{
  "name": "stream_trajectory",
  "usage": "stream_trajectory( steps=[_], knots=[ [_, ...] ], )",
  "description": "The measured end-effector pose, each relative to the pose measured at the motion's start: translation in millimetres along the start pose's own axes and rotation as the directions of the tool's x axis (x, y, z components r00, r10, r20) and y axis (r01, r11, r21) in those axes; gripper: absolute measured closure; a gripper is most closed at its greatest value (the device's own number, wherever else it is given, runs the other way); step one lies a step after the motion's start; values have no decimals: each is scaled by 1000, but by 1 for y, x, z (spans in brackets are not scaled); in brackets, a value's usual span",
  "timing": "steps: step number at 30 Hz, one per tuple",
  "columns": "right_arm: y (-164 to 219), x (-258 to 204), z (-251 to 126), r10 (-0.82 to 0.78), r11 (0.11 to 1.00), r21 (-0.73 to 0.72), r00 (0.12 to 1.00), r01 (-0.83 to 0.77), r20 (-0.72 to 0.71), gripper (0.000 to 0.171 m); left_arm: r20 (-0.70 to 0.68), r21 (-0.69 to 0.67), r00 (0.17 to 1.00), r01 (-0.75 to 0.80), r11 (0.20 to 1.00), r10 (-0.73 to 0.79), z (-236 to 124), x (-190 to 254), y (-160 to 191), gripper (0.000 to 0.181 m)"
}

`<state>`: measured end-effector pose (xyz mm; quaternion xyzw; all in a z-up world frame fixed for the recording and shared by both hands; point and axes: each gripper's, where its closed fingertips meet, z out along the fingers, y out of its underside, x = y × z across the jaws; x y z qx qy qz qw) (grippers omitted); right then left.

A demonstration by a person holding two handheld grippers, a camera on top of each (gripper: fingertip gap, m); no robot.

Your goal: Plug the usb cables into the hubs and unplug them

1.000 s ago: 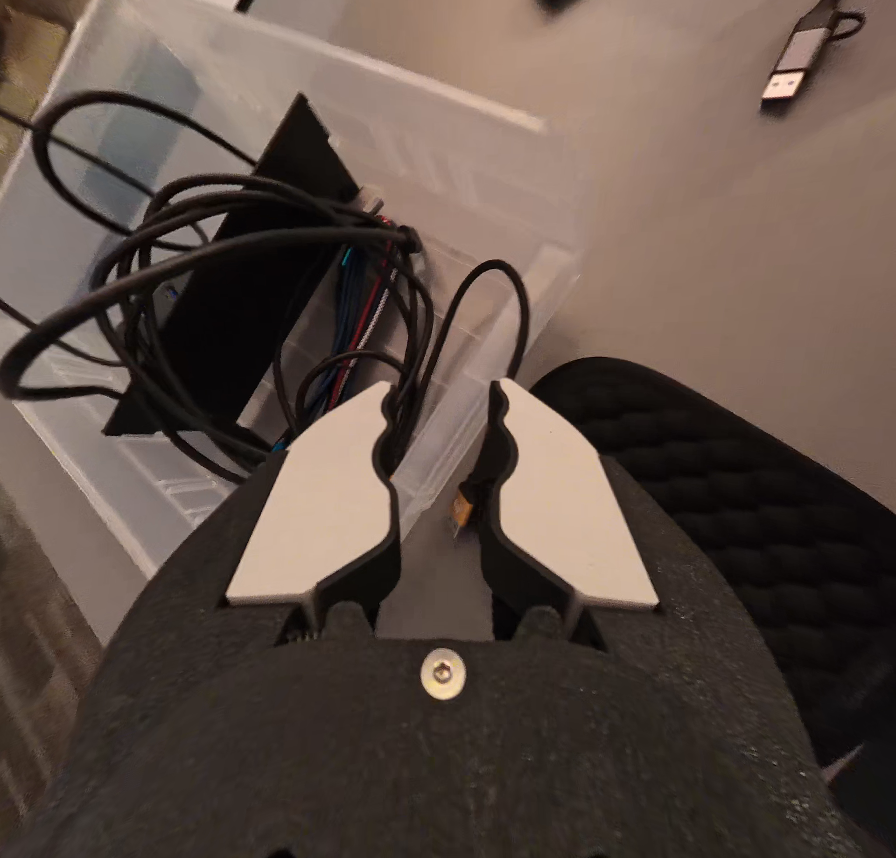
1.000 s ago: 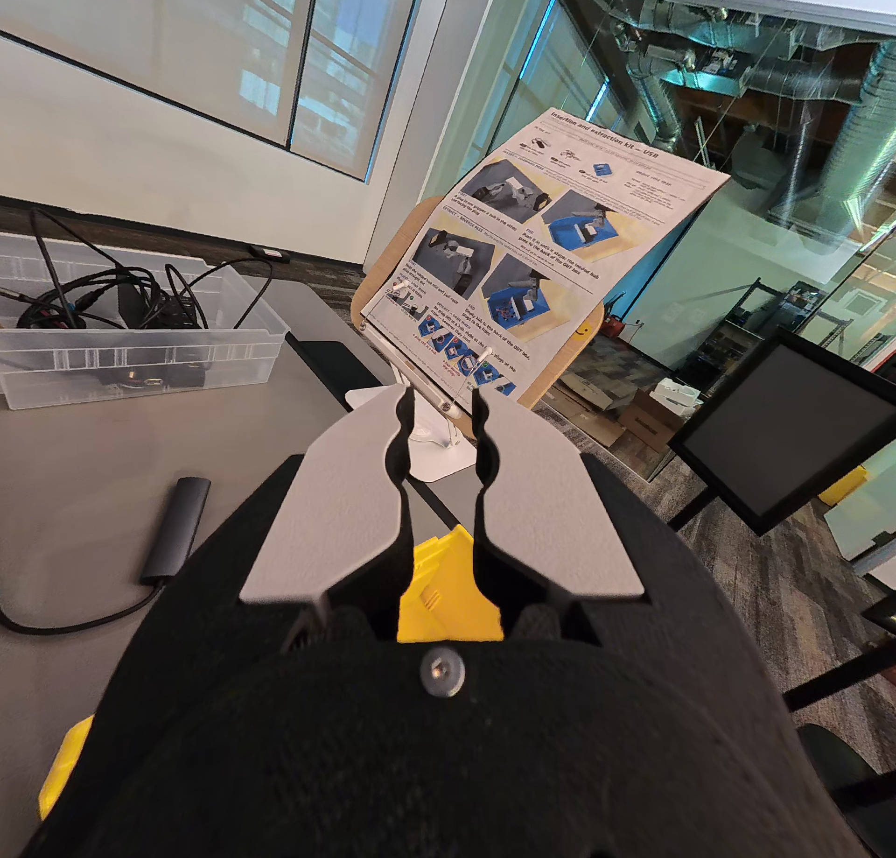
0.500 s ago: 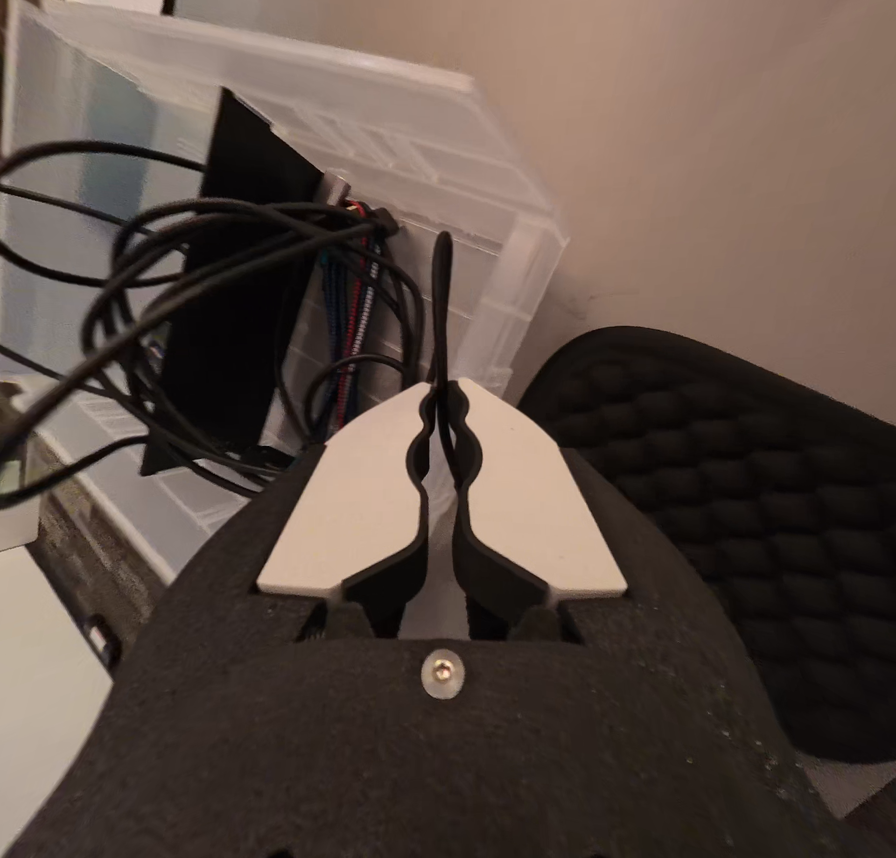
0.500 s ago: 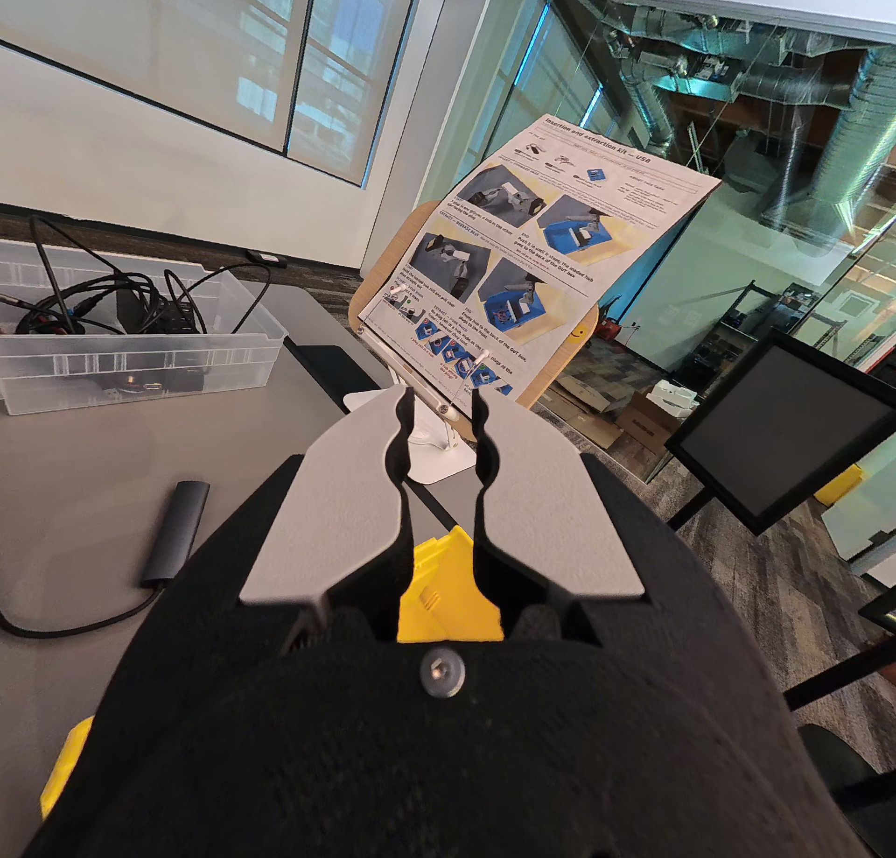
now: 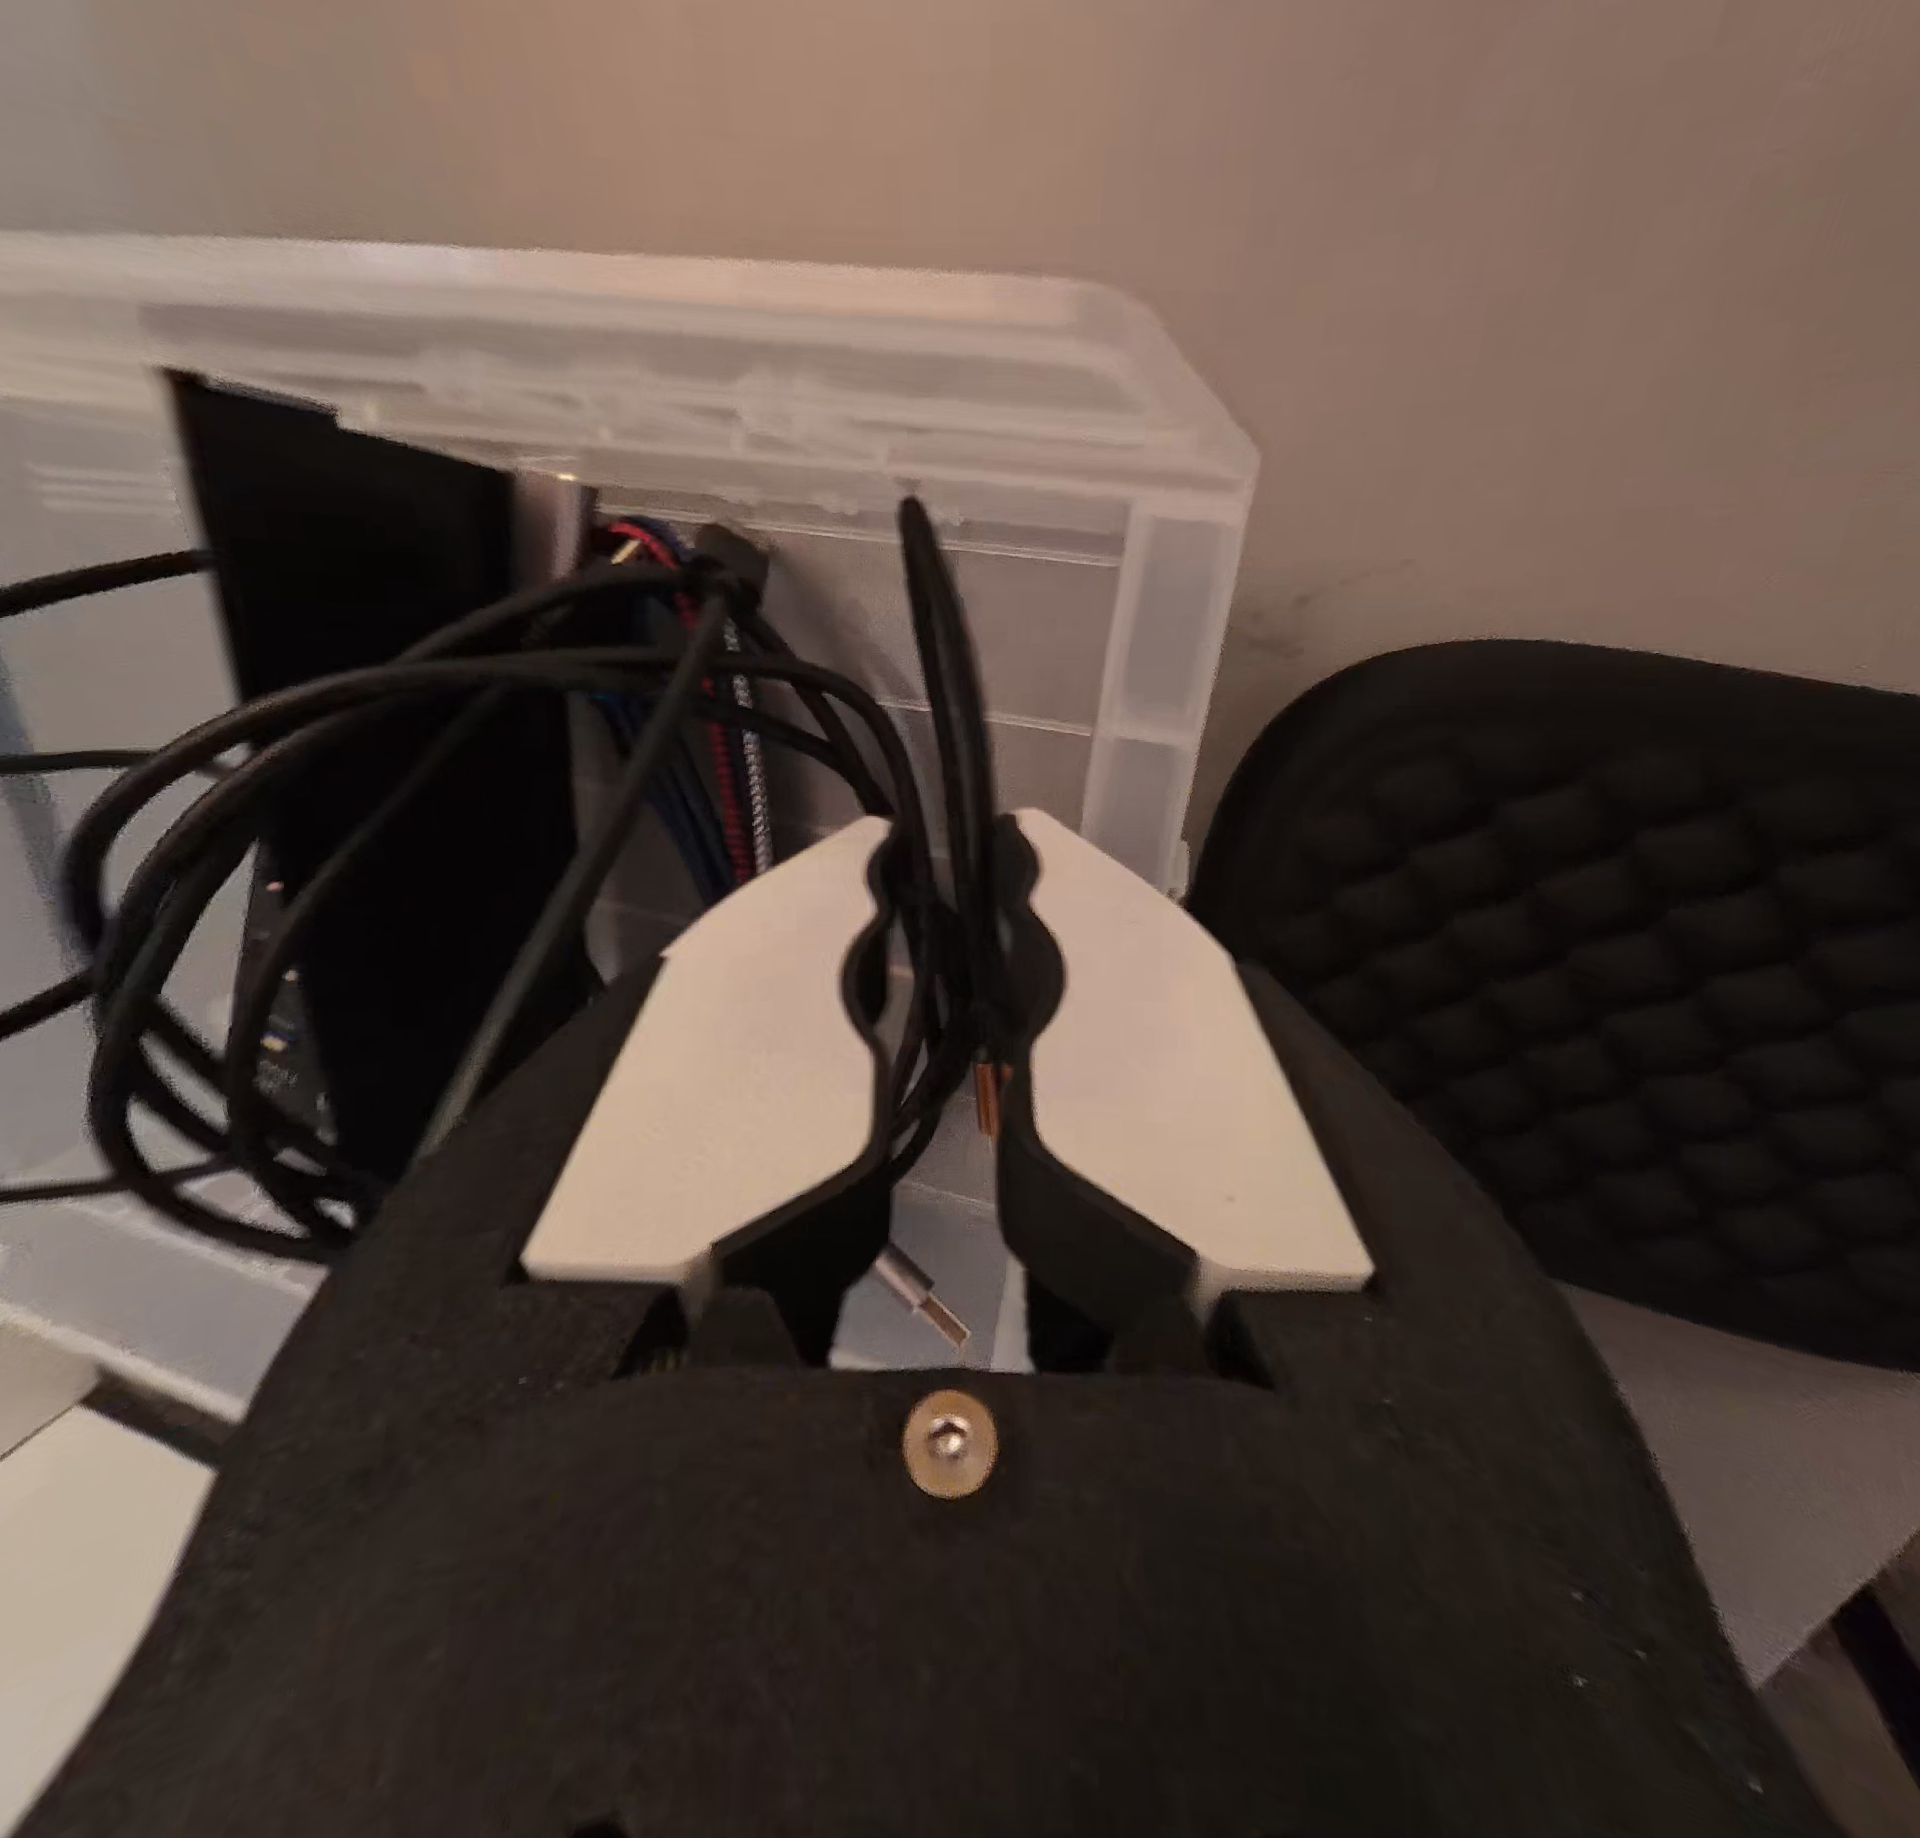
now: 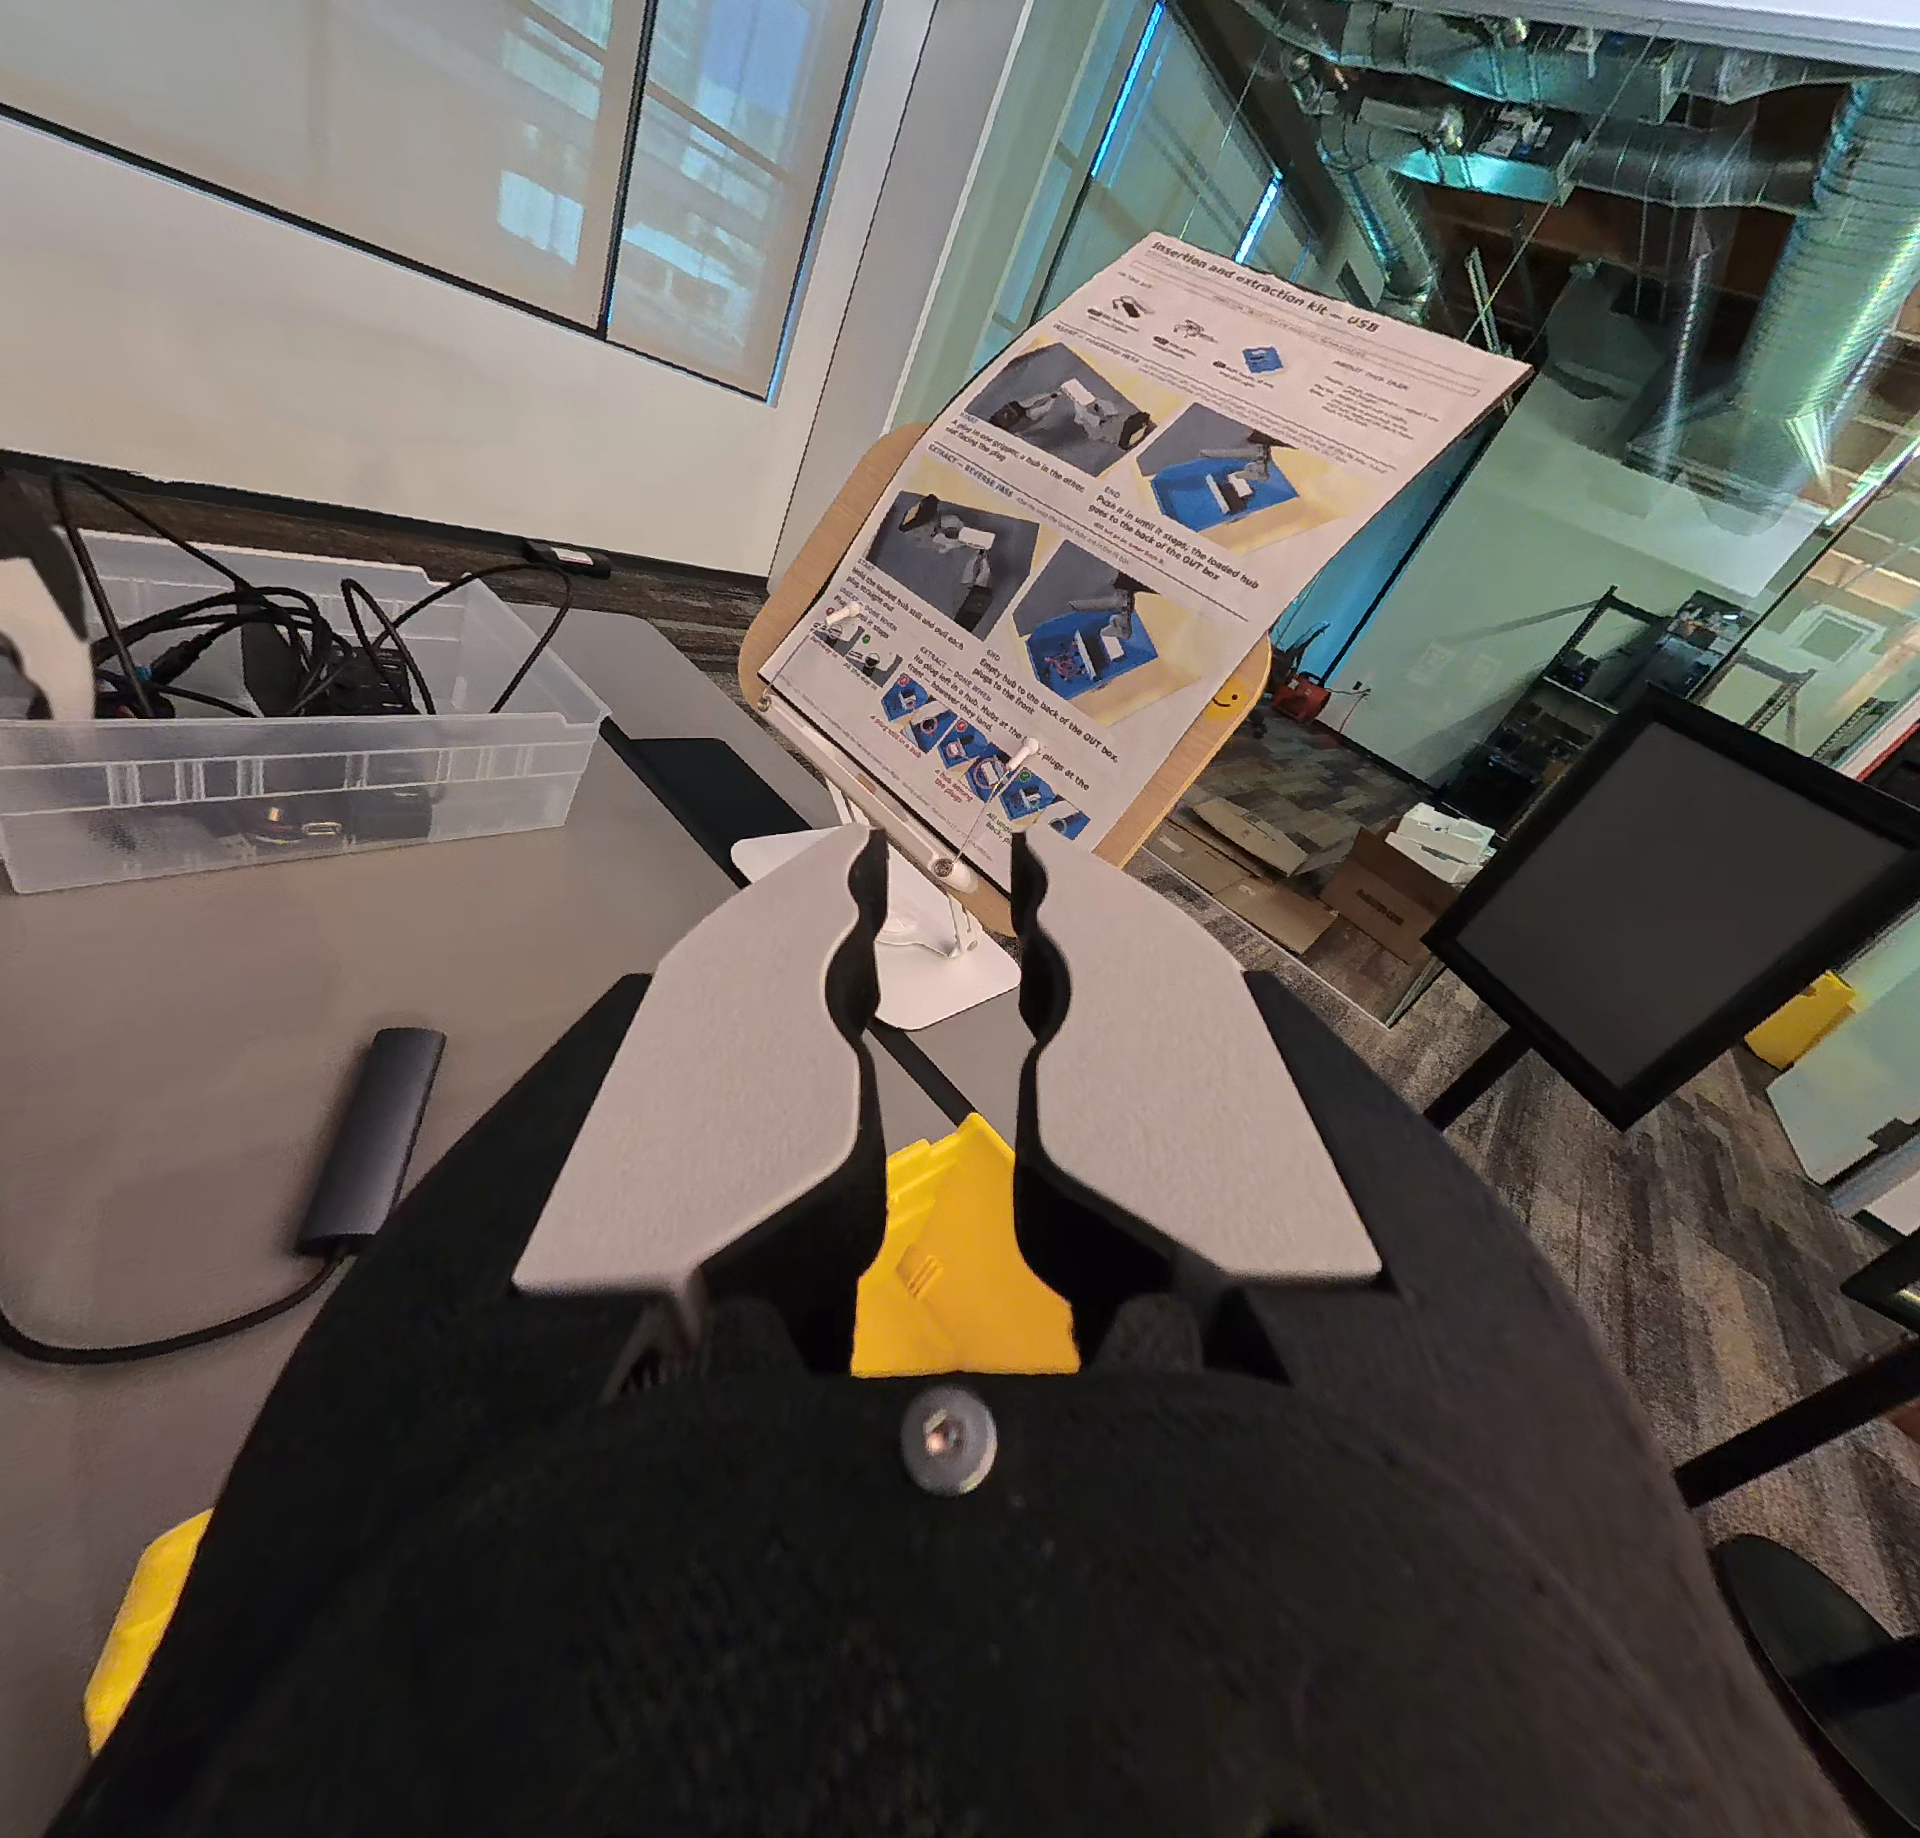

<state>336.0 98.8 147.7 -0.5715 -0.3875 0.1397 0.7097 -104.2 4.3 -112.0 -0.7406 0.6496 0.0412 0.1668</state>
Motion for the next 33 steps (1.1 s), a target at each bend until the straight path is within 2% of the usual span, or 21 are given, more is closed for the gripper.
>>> stream_trajectory(
  steps=[2,5,8,10,14,17,21,27,33],
  knots=[
    [-1,1,-1,3,1000,4,1000,-3,-2,148,18,67,997,80,995,-81,-17,-6,-1,152],
    [-1,2,-2,5,1000,6,1000,-5,-4,148,25,180,960,269,946,-277,-51,-19,10,149],
    [-1,1,-1,3,1000,7,1000,-3,-2,148,148,68,878,451,890,-456,-59,-32,60,153],
    [-2,1,-1,-2,1000,6,1000,2,-2,148,237,-31,830,526,850,-505,-51,-29,88,157],
    [-1,0,-1,-1,1000,4,1000,1,-2,148,370,-69,791,547,834,-488,-38,-30,102,153],
    [-1,1,-2,-2,1000,1,1000,2,-5,148,418,-109,767,575,811,-487,-35,-32,105,151],
    [-1,2,-3,1,1000,2,1000,-1,-8,148,417,-86,765,570,817,-490,-32,-36,91,155],
    [-1,5,-6,11,1000,14,1000,-11,-13,148,420,-47,720,625,779,-553,-19,-30,91,161],
    [0,5,-6,10,1000,9,1000,-10,-12,148,384,-212,778,599,772,-498,-3,-30,99,155]
  ],
)
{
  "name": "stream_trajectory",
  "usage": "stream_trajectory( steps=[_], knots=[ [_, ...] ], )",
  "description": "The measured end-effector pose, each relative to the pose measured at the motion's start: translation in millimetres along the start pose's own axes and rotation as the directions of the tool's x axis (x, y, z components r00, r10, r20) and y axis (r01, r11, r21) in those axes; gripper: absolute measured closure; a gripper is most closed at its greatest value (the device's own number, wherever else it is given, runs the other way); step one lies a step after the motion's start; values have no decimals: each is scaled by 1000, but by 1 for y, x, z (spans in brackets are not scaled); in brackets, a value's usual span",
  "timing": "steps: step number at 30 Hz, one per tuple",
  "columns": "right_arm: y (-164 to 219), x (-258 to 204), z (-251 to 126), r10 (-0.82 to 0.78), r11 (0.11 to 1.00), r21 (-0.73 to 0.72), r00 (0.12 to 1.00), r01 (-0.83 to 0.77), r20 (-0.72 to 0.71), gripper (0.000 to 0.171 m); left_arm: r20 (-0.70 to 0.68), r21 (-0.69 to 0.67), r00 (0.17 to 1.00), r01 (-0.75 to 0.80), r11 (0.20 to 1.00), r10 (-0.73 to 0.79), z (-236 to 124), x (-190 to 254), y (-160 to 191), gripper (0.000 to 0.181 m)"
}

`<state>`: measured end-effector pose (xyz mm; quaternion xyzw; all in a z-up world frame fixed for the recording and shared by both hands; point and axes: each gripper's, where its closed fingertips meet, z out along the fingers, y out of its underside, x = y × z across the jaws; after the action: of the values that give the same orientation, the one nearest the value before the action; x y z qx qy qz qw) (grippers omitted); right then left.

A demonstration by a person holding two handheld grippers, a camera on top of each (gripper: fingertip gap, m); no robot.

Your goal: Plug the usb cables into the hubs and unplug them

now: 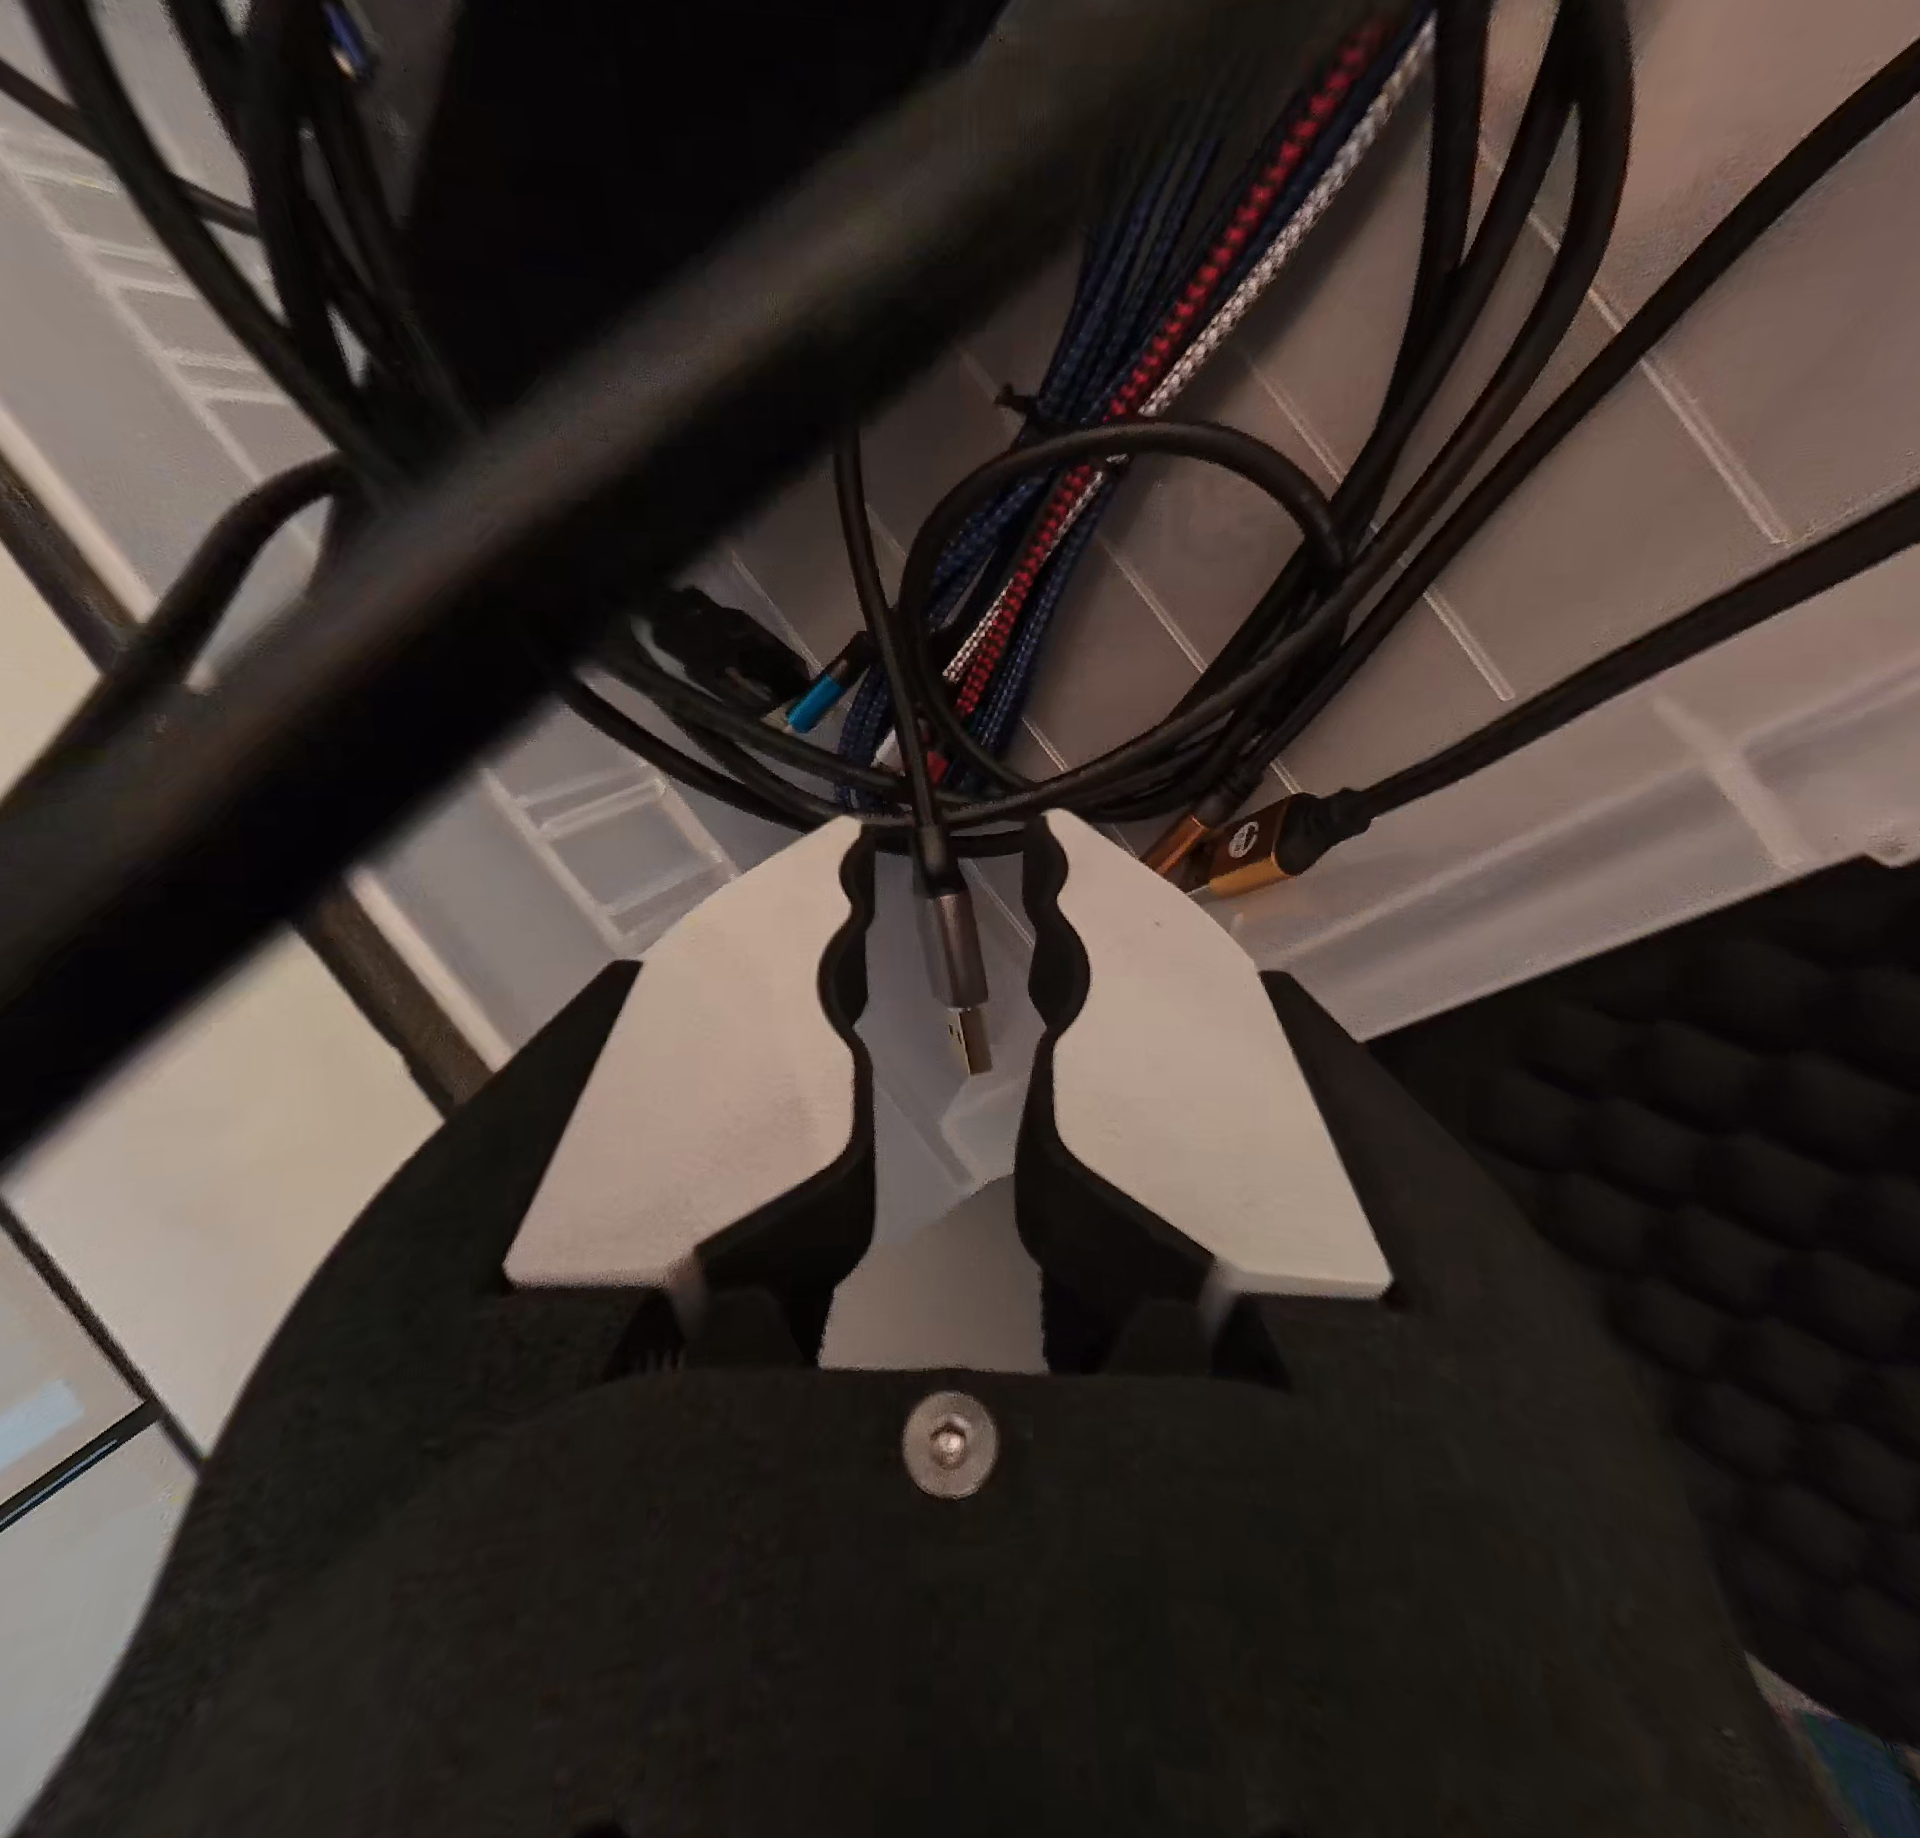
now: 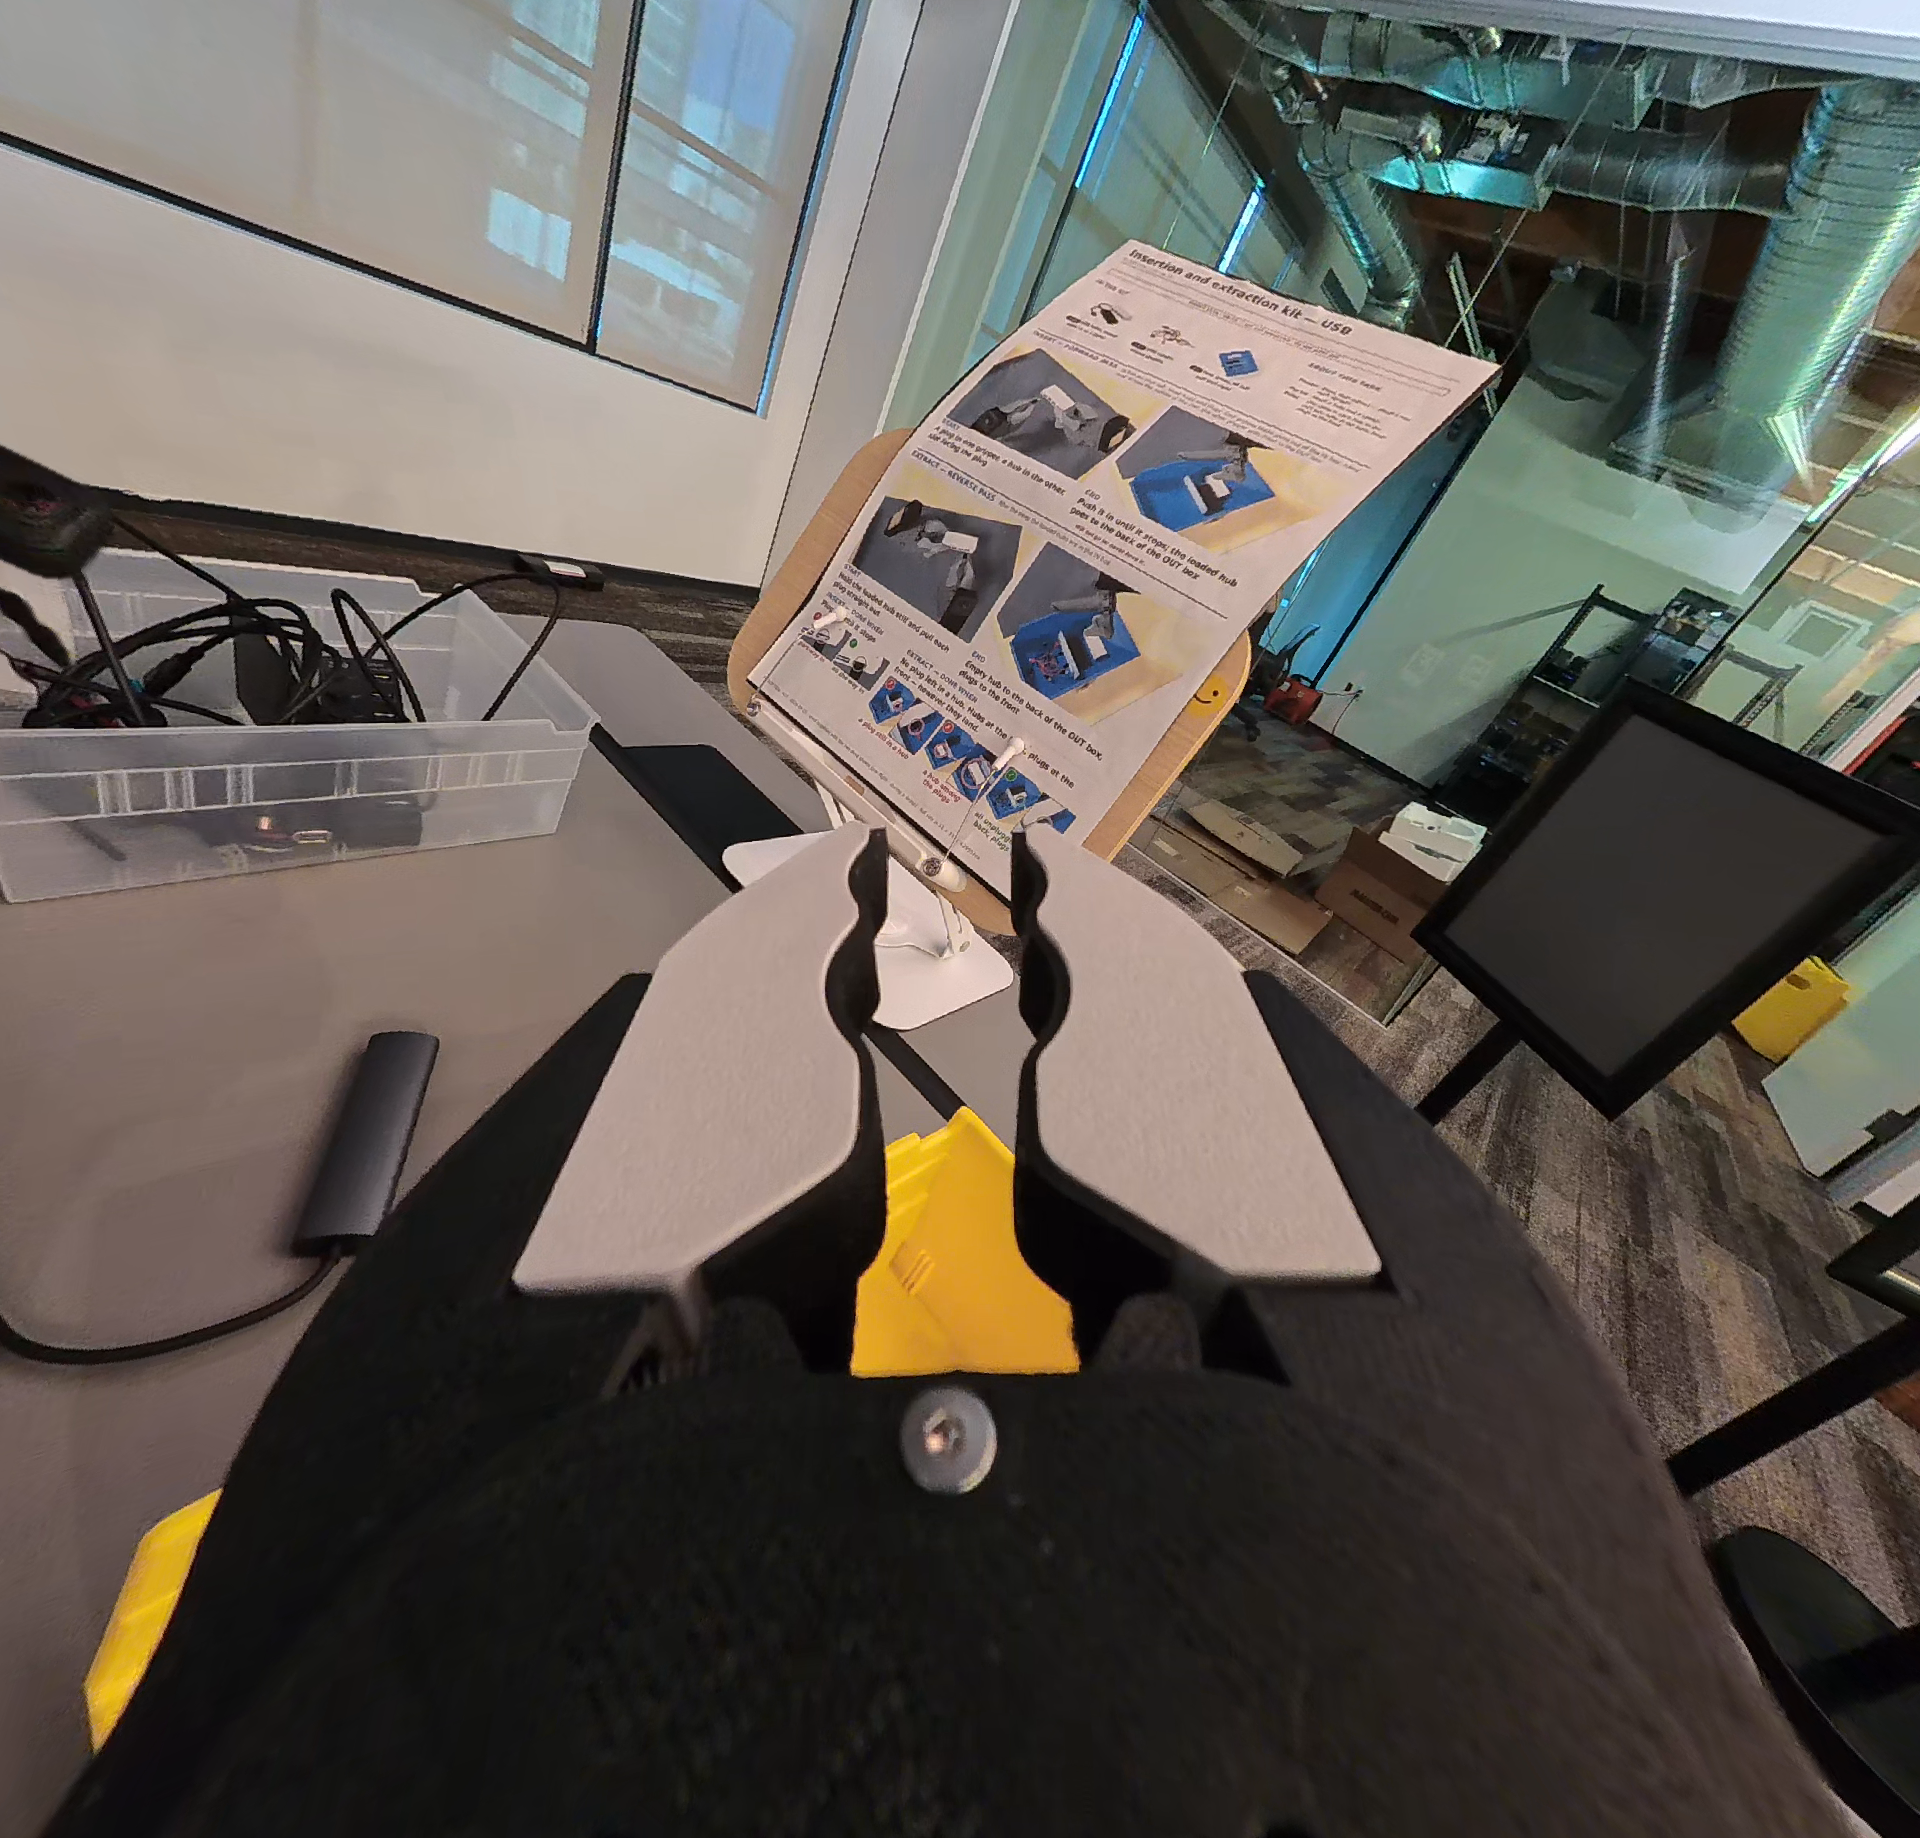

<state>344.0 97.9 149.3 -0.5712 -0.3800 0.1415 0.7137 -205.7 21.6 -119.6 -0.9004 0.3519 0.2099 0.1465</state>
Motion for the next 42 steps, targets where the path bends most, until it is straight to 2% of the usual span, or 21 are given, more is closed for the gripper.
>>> stream_trajectory(
  steps=[4,6,10,15,22,28,36,42],
  knots=[
    [-1,1,-3,-2,1000,5,1000,2,-4,148,-4,-55,1000,-15,998,15,4,-1,2,158],
    [-2,3,-4,6,1000,12,1000,-6,-7,148,18,-77,999,-33,996,34,5,-2,6,173],
    [0,6,-6,15,1000,14,1000,-14,-12,148,72,-99,995,-62,993,70,0,-8,10,174],
    [-1,7,-8,18,1000,18,1000,-17,-13,148,208,-131,969,-107,986,133,-33,-30,15,174],
    [-2,3,-5,15,1000,17,1000,-15,2,148,183,-202,978,-67,977,105,-80,-33,53,174],
    [-3,-12,8,-10,1000,-1,999,10,41,148,247,-210,964,-46,977,99,-115,-41,78,174],
    [-4,-29,19,-57,998,-26,996,59,74,148,345,-129,933,-58,990,99,-157,-71,56,174],
    [-4,-21,13,-38,999,-9,998,39,59,148,347,-71,933,-78,994,98,-193,-73,41,174]
  ],
)
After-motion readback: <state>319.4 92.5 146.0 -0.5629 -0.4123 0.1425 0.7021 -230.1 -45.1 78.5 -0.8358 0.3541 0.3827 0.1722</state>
